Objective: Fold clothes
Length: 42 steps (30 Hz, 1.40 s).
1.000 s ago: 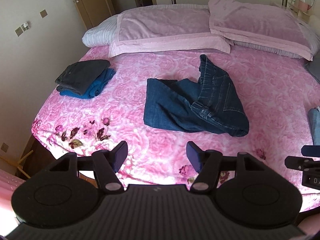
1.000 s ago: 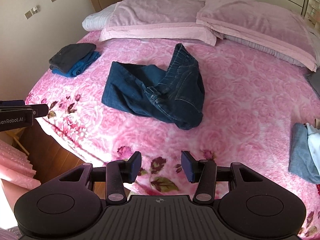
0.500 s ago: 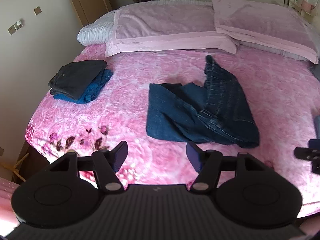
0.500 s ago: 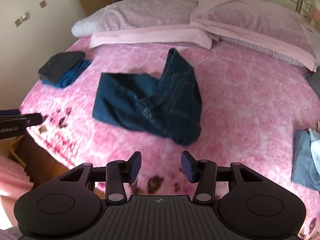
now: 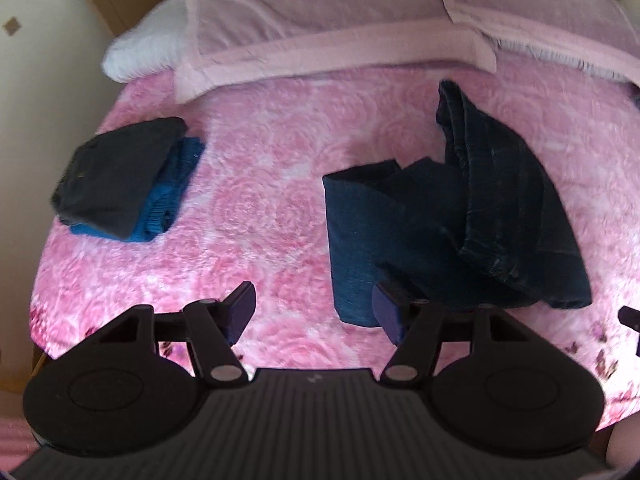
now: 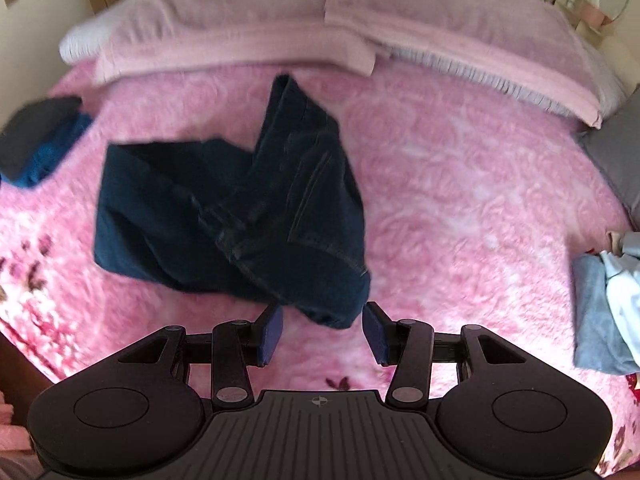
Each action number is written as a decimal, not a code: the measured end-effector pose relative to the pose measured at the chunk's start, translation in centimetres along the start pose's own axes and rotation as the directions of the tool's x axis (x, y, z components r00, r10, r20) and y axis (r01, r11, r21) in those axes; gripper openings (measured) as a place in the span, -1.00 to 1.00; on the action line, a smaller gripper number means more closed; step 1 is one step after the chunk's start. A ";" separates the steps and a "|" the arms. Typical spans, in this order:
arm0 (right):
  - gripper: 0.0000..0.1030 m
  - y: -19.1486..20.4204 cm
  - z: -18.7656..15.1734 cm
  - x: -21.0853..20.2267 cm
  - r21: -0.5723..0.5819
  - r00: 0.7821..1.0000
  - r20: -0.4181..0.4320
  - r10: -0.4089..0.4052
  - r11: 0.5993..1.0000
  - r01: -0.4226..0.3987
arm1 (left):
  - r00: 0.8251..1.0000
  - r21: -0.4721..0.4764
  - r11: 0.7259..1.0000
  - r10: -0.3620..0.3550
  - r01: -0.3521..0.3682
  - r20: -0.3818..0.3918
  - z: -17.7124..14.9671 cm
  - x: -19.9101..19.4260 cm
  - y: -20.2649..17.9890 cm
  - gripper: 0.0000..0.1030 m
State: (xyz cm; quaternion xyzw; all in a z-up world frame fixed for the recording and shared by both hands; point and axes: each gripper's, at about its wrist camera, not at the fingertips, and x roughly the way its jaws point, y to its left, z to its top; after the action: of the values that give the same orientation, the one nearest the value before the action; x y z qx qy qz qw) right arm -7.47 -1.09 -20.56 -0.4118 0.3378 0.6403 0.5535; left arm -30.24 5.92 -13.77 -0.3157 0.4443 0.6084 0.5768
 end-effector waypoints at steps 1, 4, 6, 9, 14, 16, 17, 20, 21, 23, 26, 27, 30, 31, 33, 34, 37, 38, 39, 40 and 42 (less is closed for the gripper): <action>-0.07 0.7 0.0 1.0 -0.013 1.000 -0.013 -0.011 1.000 0.011 | 1.000 0.011 1.000 -0.008 0.008 -0.012 0.1 1.2 0.4 0.19; -0.07 3.0 0.0 4.0 -0.081 0.999 -0.019 -0.036 0.996 0.034 | 0.998 0.023 1.000 -0.011 0.012 -0.060 -0.1 4.5 1.3 0.19; -0.07 4.4 0.1 5.9 -0.137 0.999 -0.021 -0.043 0.990 0.039 | 0.996 0.005 1.000 -0.027 0.027 -0.086 -0.5 6.5 2.0 0.19; -0.07 6.2 0.0 8.8 -0.231 0.998 -0.027 -0.059 0.972 0.052 | 0.992 -0.025 0.999 -0.050 0.047 -0.112 -0.9 8.6 2.8 0.19; -0.06 8.0 -1.4 13.6 -0.452 0.992 0.028 -0.127 0.883 0.126 | 0.989 -0.086 0.996 -0.050 0.039 -0.138 -2.3 11.3 3.8 0.19; -0.06 8.4 -2.2 15.6 -0.536 0.990 0.044 -0.136 0.833 0.138 | 0.988 -0.109 0.993 -0.049 0.033 -0.147 -2.9 12.2 4.1 0.19; -0.06 8.6 -2.6 16.5 -0.570 0.988 0.054 -0.142 0.808 0.147 | 0.987 -0.121 0.992 -0.048 0.030 -0.151 -3.1 12.6 4.2 0.19; -0.07 8.8 -3.8 18.6 -0.653 0.980 0.128 -0.152 0.731 0.198 | 0.988 -0.170 0.985 -0.049 0.024 -0.146 -3.3 13.3 4.4 0.19; -0.43 8.1 -3.6 18.6 -0.629 0.982 0.133 -0.132 0.754 0.186 | 0.988 -0.191 0.981 -0.056 0.028 -0.143 -3.1 13.5 4.7 0.19; -0.86 6.2 -2.9 18.0 -0.524 0.988 0.129 -0.080 0.841 0.136 | 0.990 -0.242 0.969 -0.077 0.047 -0.115 -1.9 13.7 5.3 0.19; -0.93 1.5 -1.2 15.9 -0.216 0.993 0.121 -0.002 0.976 0.028 | 0.993 -0.303 0.948 -0.111 0.093 -0.045 0.8 13.9 6.2 0.29; -0.94 -0.6 -0.6 15.1 -0.084 0.992 0.125 0.034 0.996 -0.023 | 0.992 -0.323 0.940 -0.126 0.112 -0.021 1.9 14.2 6.4 0.31; -0.93 -6.1 0.2 13.5 0.208 0.982 0.152 0.109 0.968 -0.140 | 0.983 -0.353 0.919 -0.182 0.178 0.021 5.6 16.1 7.0 0.37; -0.93 -7.6 0.4 13.2 0.271 0.979 0.161 0.128 0.948 -0.169 | 0.979 -0.357 0.913 -0.201 0.198 0.029 6.8 16.9 7.1 0.38; -0.93 -10.1 0.5 12.7 0.367 0.970 0.180 0.163 0.904 -0.220 | 0.970 -0.342 0.911 -0.243 0.229 0.004 8.7 19.0 6.7 0.38; -0.93 -11.1 0.5 12.6 0.398 0.965 0.190 0.179 0.885 -0.242 | 0.964 -0.331 0.911 -0.266 0.245 -0.018 9.6 20.2 6.3 0.38; -0.92 -12.3 0.4 12.4 0.424 0.958 0.189 0.218 0.862 -0.279 | 0.935 -0.308 0.901 -0.345 0.305 -0.082 10.9 22.7 4.9 0.38; -0.91 -12.2 0.5 12.1 0.410 0.956 0.188 0.225 0.866 -0.285 | 0.923 -0.298 0.899 -0.367 0.321 -0.112 11.2 23.5 4.3 0.36; -0.91 -12.2 0.7 12.0 0.392 0.954 0.183 0.237 0.873 -0.292 | 0.921 -0.288 0.909 -0.355 0.301 -0.159 11.1 24.5 3.7 0.30; -0.91 -12.2 0.8 12.0 0.373 0.952 0.178 0.248 0.879 -0.299 | 0.917 -0.278 0.918 -0.343 0.282 -0.203 10.9 25.5 3.2 0.09; -0.91 -11.9 1.0 11.7 0.327 0.947 0.170 0.274 0.891 -0.316 | 0.907 -0.322 0.897 -0.375 0.304 -0.190 10.2 25.8 3.4 -0.56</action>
State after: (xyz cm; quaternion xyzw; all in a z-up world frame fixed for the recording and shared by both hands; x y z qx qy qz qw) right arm 3.60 6.71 -30.36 -0.2118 0.4711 0.6700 0.5332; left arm -35.80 26.22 -32.13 -0.5416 0.3580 0.5110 0.5634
